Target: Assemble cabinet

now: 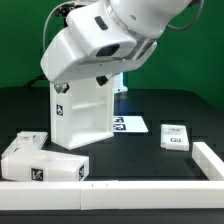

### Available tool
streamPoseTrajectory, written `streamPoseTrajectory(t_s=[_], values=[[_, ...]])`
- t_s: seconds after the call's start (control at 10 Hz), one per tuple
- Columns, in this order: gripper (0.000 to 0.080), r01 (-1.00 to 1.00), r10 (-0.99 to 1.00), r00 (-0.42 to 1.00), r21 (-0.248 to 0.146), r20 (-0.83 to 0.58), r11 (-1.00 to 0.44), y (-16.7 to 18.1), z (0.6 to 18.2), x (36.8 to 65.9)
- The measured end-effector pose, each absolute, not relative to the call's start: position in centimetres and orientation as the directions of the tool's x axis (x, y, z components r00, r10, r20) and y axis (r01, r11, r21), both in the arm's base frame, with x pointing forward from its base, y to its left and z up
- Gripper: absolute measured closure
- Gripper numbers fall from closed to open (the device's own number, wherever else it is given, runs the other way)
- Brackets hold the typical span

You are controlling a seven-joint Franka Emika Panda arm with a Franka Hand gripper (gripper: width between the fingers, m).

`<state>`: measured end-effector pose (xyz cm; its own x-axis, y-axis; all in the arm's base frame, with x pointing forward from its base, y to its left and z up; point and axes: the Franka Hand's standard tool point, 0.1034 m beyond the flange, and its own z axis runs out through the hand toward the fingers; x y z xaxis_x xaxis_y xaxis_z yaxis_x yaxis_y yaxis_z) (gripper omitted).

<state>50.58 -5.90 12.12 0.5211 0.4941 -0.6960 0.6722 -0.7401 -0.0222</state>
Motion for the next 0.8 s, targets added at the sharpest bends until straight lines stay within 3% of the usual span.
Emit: streamPoseTrajectory(t_s=[0.1, 0.8], values=[[0.0003, 0.654, 0.469, 0.53, -0.012, -0.707, -0.757, -6.5, 11.3, 50.1], [0.0003, 0.63, 0.461, 0.523, -0.04, -0.716, -0.776, -6.9, 9.6, 48.3]])
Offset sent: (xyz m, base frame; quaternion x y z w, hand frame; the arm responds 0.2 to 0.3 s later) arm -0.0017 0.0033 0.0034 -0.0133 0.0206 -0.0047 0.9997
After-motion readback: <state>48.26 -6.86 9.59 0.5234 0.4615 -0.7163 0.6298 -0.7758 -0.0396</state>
